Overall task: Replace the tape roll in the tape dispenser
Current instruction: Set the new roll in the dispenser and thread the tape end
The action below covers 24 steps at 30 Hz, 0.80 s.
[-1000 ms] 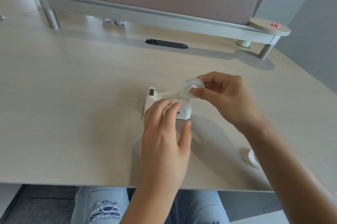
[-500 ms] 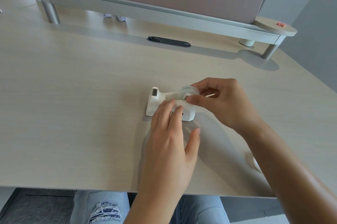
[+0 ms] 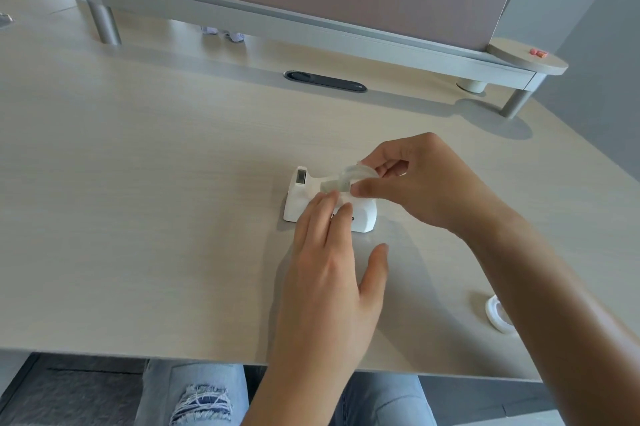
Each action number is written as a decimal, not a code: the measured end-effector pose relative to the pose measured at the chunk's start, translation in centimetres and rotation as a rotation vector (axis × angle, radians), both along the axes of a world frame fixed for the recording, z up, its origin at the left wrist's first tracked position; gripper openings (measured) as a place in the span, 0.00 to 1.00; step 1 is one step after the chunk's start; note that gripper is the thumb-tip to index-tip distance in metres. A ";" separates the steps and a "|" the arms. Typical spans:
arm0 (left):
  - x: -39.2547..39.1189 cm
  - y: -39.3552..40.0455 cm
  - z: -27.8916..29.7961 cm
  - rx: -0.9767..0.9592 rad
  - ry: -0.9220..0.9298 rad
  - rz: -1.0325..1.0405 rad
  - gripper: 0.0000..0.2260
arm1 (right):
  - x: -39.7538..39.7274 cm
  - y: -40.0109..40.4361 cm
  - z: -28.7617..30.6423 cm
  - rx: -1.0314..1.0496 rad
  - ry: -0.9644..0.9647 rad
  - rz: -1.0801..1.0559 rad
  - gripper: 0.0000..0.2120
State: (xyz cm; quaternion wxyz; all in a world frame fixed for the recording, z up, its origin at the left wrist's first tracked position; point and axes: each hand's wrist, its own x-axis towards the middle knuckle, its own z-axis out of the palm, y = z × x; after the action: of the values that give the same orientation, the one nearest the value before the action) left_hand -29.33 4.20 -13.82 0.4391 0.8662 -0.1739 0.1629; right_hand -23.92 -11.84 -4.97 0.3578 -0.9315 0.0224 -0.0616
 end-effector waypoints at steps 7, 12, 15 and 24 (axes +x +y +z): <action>-0.1 -0.1 0.0 0.003 0.006 0.009 0.26 | -0.8 0.1 -0.5 0.119 -0.010 -0.014 0.06; -0.1 0.0 0.2 -0.001 0.024 -0.004 0.27 | -1.1 0.3 -0.8 0.111 -0.025 -0.015 0.03; -0.1 0.0 0.4 0.000 0.024 -0.004 0.27 | -1.0 0.4 -0.9 0.015 -0.076 -0.010 0.04; -0.5 0.0 0.5 -0.088 0.021 0.066 0.26 | -0.2 0.9 0.4 -0.209 -0.056 0.038 0.03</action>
State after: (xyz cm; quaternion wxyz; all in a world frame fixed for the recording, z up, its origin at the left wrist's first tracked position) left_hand -29.81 4.17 -13.28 0.4731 0.8529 -0.1334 0.1758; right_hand -24.08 -10.95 -4.60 0.2604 -0.9619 -0.0118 -0.0826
